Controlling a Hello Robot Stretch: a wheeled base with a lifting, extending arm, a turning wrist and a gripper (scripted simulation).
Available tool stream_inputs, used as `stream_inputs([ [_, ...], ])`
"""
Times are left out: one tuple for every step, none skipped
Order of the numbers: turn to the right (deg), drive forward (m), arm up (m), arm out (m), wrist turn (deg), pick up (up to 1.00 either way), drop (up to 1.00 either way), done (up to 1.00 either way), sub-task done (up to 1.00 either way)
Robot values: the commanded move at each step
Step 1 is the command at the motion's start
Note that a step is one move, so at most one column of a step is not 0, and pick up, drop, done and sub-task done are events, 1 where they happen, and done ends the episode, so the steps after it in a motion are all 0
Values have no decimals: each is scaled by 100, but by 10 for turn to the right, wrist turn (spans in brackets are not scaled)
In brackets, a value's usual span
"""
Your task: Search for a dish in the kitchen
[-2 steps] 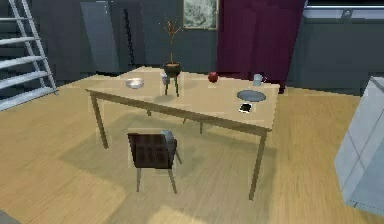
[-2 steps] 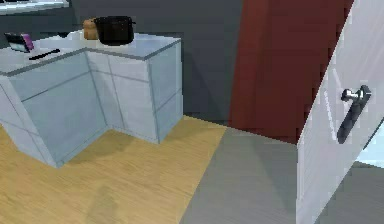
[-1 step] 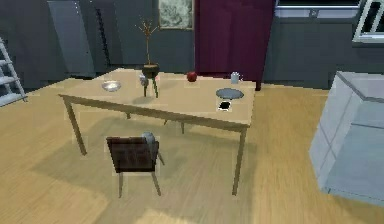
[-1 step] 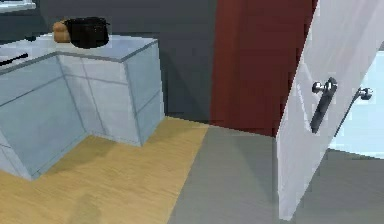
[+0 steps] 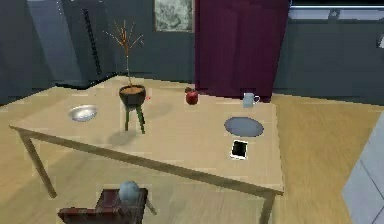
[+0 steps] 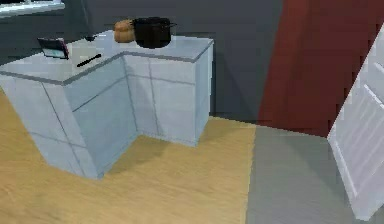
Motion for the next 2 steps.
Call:
stream_inputs([
  [-300, 0, 0, 0, 0, 0, 0, 0, 0],
  [0, 0, 0, 0, 0, 0, 0, 100, 0],
])
